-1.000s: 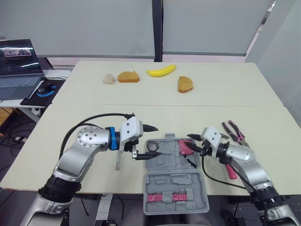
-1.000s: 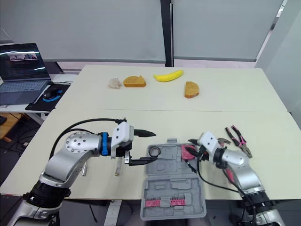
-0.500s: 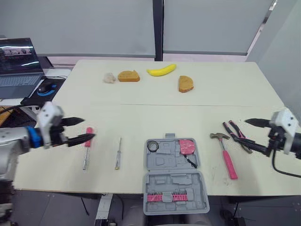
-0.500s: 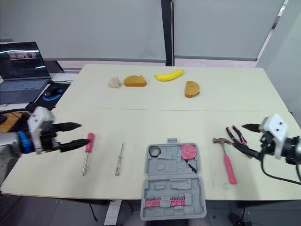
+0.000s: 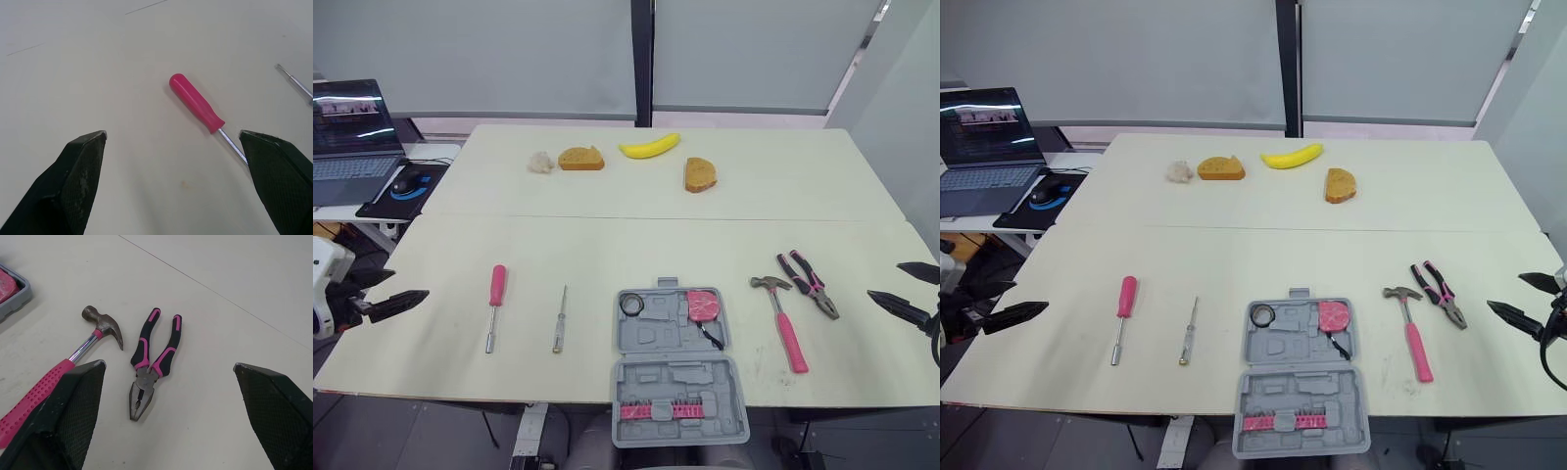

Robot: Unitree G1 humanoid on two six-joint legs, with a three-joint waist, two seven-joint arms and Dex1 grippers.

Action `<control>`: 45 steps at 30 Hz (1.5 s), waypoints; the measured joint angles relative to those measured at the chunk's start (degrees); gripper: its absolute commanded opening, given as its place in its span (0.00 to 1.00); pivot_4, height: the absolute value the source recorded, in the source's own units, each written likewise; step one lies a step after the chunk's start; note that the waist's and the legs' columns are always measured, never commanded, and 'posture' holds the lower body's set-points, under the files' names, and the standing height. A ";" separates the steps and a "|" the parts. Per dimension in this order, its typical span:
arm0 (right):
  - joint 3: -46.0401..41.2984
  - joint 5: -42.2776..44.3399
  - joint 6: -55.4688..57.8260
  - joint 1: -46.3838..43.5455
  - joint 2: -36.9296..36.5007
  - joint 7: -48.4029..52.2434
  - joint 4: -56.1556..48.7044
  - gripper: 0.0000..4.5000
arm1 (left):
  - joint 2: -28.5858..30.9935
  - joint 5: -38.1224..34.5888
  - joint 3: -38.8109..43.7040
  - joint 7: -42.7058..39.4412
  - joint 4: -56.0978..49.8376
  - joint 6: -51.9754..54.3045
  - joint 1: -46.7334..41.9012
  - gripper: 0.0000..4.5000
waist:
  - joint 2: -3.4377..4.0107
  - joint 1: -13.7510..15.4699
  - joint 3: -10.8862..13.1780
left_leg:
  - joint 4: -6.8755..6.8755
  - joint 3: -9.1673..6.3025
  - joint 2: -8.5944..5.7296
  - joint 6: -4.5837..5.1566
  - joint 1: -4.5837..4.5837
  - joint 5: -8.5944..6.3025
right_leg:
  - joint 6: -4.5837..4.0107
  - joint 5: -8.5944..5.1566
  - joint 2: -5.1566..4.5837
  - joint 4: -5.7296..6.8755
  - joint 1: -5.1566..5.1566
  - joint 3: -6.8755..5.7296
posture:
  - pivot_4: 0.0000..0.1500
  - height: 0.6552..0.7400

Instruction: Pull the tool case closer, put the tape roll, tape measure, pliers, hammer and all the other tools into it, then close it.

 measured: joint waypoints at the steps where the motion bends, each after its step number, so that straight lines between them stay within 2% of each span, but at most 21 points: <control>1: 0.00 0.02 0.20 0.00 0.00 -0.01 -0.06 0.99 | 0.00 -0.04 0.01 0.01 -0.07 0.05 0.06 1.00 | 0.00 0.00 0.00 | 0.00 0.00 0.00 0.00 0.00 0.00 | 0.00 0.00 0.00 0.00 0.00 0.00 | 1.00 1.00; 9: 0.39 -0.43 0.20 1.36 0.30 -1.41 -0.79 0.99 | -0.47 -0.63 0.03 0.76 -3.86 0.60 0.09 1.00 | 0.00 0.01 0.00 | 0.00 0.01 0.00 0.00 0.00 0.00 | 0.00 0.00 -0.01 0.00 0.01 0.00 | 1.00 1.00; 16: -0.83 -1.42 -2.48 4.88 2.44 -3.50 -1.02 0.99 | -5.33 -3.30 -1.06 3.47 -18.40 6.57 -3.70 1.00 | -0.02 0.42 -0.01 | 0.05 0.04 -0.01 0.00 -0.01 0.00 | 0.01 0.01 -0.02 0.00 0.06 -0.01 | 1.00 1.00; 24: -3.01 -0.12 -1.06 10.94 6.54 -5.14 -8.45 0.99 | -14.91 -8.04 -12.01 5.32 -40.29 16.48 -14.46 1.00 | -0.06 0.80 -0.02 | 0.12 0.17 -0.01 0.00 -0.04 0.00 | 0.02 0.01 -0.01 0.04 0.32 0.05 | 1.00 1.00; 27: -4.21 0.55 0.01 13.44 7.59 -6.03 -11.43 0.99 | -17.26 -9.53 -15.36 5.08 -45.95 18.70 -16.92 1.00 | -0.05 0.40 -0.03 | 0.11 0.20 0.00 0.01 -0.03 0.00 | 0.02 0.01 0.00 0.05 0.32 0.07 | 1.00 1.00; 33: -5.22 0.63 1.30 17.61 10.21 -7.57 -16.12 0.99 | -26.41 -14.92 -25.24 5.21 -61.45 23.06 -20.23 1.00 | -0.07 0.39 -0.02 | 0.21 0.29 0.01 0.03 -0.03 -0.01 | 0.03 0.02 0.00 0.03 0.39 0.10 | 1.00 1.00; 38: -3.62 -0.22 0.87 15.51 11.12 -9.30 -14.91 0.99 | -27.11 -15.23 -27.07 5.26 -62.84 22.79 -19.16 1.00 | -0.06 -0.14 -0.02 | 0.19 0.28 0.12 0.04 0.10 -0.01 | 0.02 0.01 0.13 0.02 0.53 0.08 | 1.00 1.00; 45: 6.97 -5.94 -4.86 3.00 12.91 -11.29 -2.29 0.99 | -30.55 -14.21 -29.06 7.99 -64.82 21.07 -17.73 1.00 | -0.07 0.13 0.00 | 0.22 0.23 0.04 0.04 0.16 0.00 | 0.00 0.00 0.10 -0.04 0.69 0.06 | 1.00 1.00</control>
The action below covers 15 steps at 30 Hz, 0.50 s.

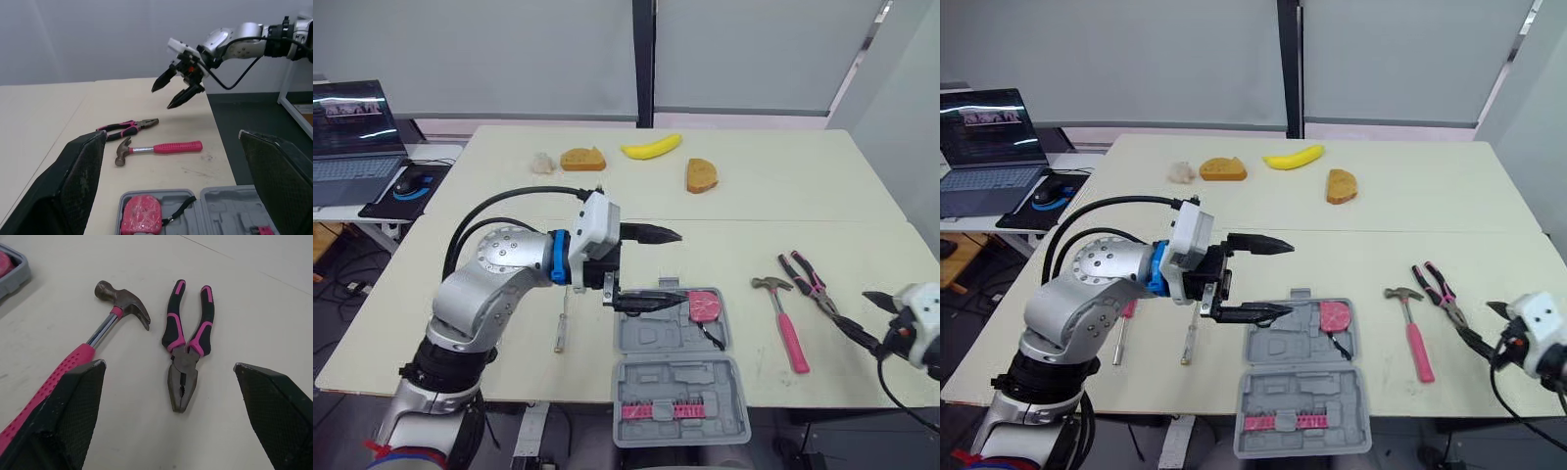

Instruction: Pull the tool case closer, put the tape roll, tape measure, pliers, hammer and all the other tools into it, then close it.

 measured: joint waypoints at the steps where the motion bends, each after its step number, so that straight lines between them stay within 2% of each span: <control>1: 1.24 -0.77 -1.22 -1.92 0.08 0.06 2.99 0.99 | -0.03 0.21 -0.04 0.41 -0.09 -0.07 0.48 1.00 | 0.00 0.00 0.00 | 0.01 0.01 0.00 0.00 0.02 0.00 | 0.00 0.00 0.00 0.00 0.02 0.00 | 1.00 1.00; 6: 5.71 -3.77 -5.78 -11.06 0.60 -0.14 16.96 0.99 | -0.06 0.46 -0.28 2.08 -0.87 0.02 2.18 1.00 | 0.00 -0.11 0.00 | 0.02 0.00 0.01 0.00 0.04 0.00 | 0.00 0.00 0.02 0.00 0.04 -0.01 | 1.00 1.00; 15: 9.92 -6.48 -9.80 -17.00 2.14 -1.26 28.64 0.99 | 0.00 -0.25 0.09 4.57 -2.68 1.67 2.29 1.00 | 0.02 -0.13 -0.01 | 0.04 0.00 -0.02 0.00 0.05 0.01 | 0.00 0.00 0.03 0.01 0.07 0.01 | 1.00 1.00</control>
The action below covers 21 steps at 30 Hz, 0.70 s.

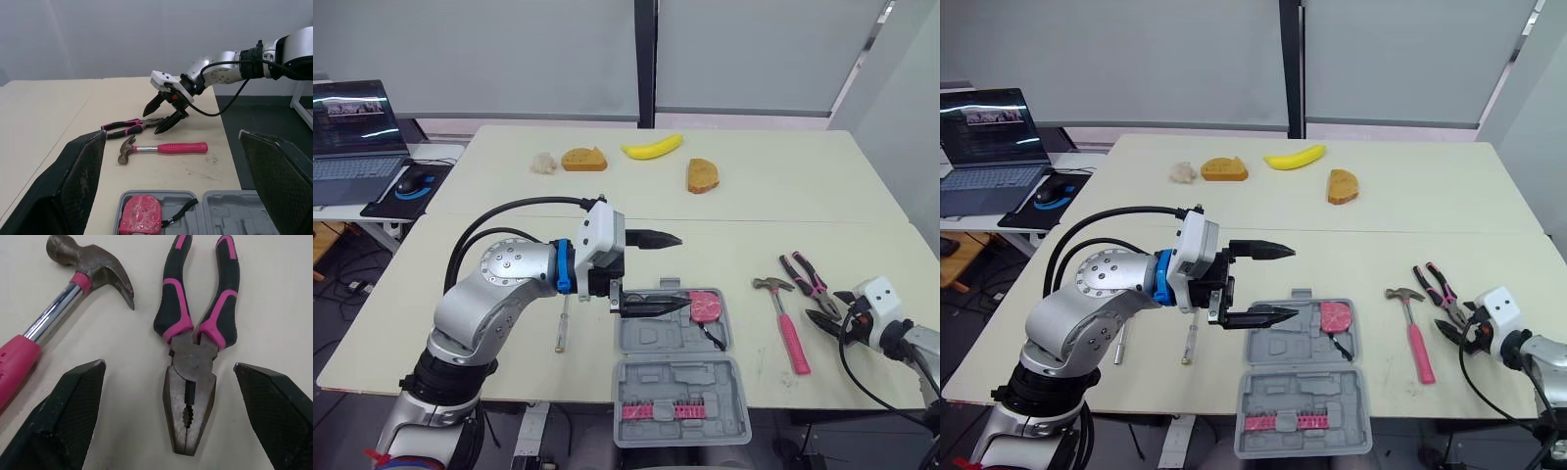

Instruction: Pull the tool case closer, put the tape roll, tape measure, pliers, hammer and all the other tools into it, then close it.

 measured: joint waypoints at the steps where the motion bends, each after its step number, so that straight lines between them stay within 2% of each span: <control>1: 0.30 -0.52 -0.26 -0.42 0.00 -0.25 0.84 0.99 | 0.09 0.00 0.02 0.02 -0.01 0.01 0.00 1.00 | 0.00 -0.01 0.00 | 0.00 0.00 0.00 0.00 0.01 0.00 | 0.00 0.00 0.00 0.00 0.00 0.00 | 1.00 1.00; 11: 1.69 -1.84 -3.26 -5.42 0.88 -3.28 7.36 0.99 | 0.18 0.17 0.00 -0.05 -0.03 0.08 -0.26 1.00 | 0.00 -0.15 0.00 | -0.01 -0.03 0.02 0.00 0.05 0.00 | 0.00 0.00 0.03 0.00 0.06 -0.01 | 1.00 1.00; 14: 1.70 -1.71 -3.99 -5.68 1.46 -3.38 8.18 0.85 | 0.19 0.30 -0.04 -0.13 -0.03 0.02 -0.57 1.00 | -0.01 -0.19 0.00 | 0.00 -0.02 0.03 0.00 0.09 0.00 | 0.00 0.00 0.04 0.00 0.09 -0.01 | 1.00 1.00; 16: 1.66 -1.49 -4.40 -5.92 2.06 -3.37 8.53 0.70 | 0.19 0.30 -0.05 -0.15 -0.03 0.03 -0.74 1.00 | -0.01 -0.21 0.00 | 0.00 -0.02 0.03 0.00 0.10 0.00 | 0.00 0.00 0.04 0.00 0.11 -0.01 | 1.00 1.00; 18: 1.70 -1.48 -4.85 -6.16 2.30 -3.48 8.68 0.59 | 0.20 0.31 -0.13 -0.16 -0.03 0.03 -0.84 1.00 | -0.01 -0.21 0.00 | 0.00 -0.03 0.02 0.00 0.13 0.00 | 0.00 0.00 0.04 -0.01 0.15 -0.01 | 1.00 1.00; 21: 1.69 -1.44 -5.15 -6.25 2.39 -3.60 8.85 0.47 | 0.24 0.31 -0.14 -0.14 -0.03 0.09 -0.84 1.00 | -0.01 -0.16 0.00 | 0.00 -0.05 0.02 0.00 0.13 0.00 | 0.00 0.00 0.04 -0.01 0.16 -0.02 | 1.00 1.00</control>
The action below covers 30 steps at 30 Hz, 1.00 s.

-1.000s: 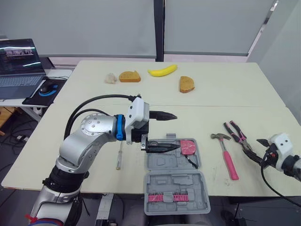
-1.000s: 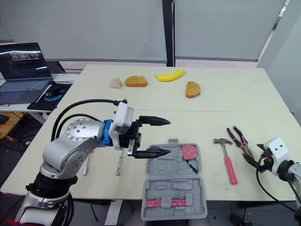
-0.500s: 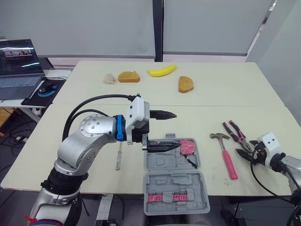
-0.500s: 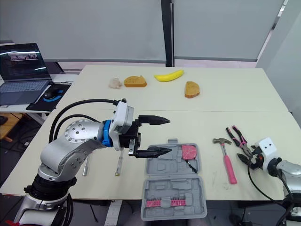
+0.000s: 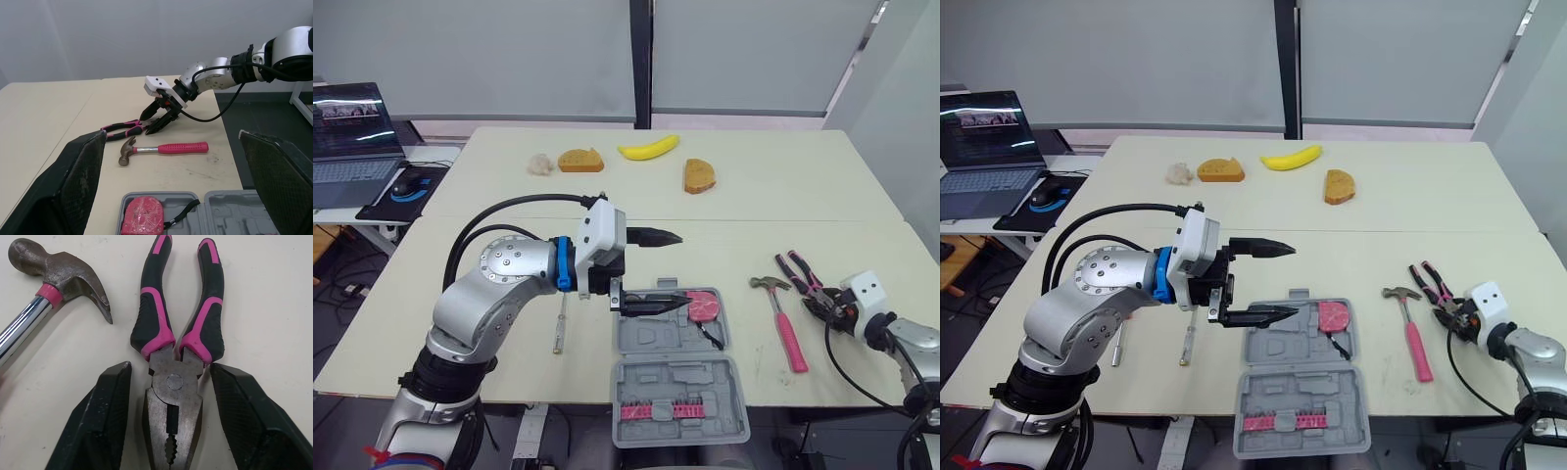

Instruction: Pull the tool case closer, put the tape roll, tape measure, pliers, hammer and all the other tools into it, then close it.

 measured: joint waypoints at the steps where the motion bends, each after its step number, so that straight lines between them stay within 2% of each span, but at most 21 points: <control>1: 0.00 0.10 -0.01 0.01 0.09 0.00 0.00 0.43 | 0.00 0.00 0.00 0.01 0.00 0.02 0.00 1.00 | 0.00 0.00 0.00 | 0.00 0.00 0.00 0.00 0.00 0.00 | 0.00 0.00 0.00 0.00 0.00 0.00 | 1.00 1.00; 5: -0.14 0.94 0.09 0.67 0.20 0.02 -0.45 0.28 | 0.07 0.07 -0.36 0.05 0.00 0.04 -0.02 1.00 | 0.00 0.02 0.00 | 0.00 0.01 -0.01 0.00 0.00 0.00 | 0.00 0.00 0.00 0.00 0.01 0.01 | 1.00 1.00; 12: -1.79 3.20 2.41 4.01 0.32 -1.08 -4.17 0.28 | 0.08 0.16 -0.48 0.07 0.00 0.05 -0.09 1.00 | 0.00 0.32 0.00 | 0.00 -0.02 -0.03 0.00 -0.01 0.00 | 0.00 0.00 -0.02 -0.02 0.02 0.00 | 1.00 1.00; 21: -5.71 6.23 7.53 12.45 0.58 -4.49 -13.83 0.28 | -0.04 0.33 -0.52 -0.30 0.21 -0.09 -0.16 1.00 | 0.01 0.52 0.00 | -0.02 -0.02 -0.04 0.01 -0.03 -0.01 | 0.00 -0.01 -0.05 -0.04 -0.01 0.01 | 1.00 1.00; 30: -10.09 11.81 21.10 26.41 4.46 -10.16 -35.05 0.28 | -0.19 0.56 -0.61 -1.40 0.35 -0.43 -0.06 1.00 | 0.03 0.68 0.00 | -0.07 -0.06 0.01 0.01 -0.06 -0.02 | -0.05 -0.05 -0.04 -0.03 -0.08 -0.01 | 1.00 1.00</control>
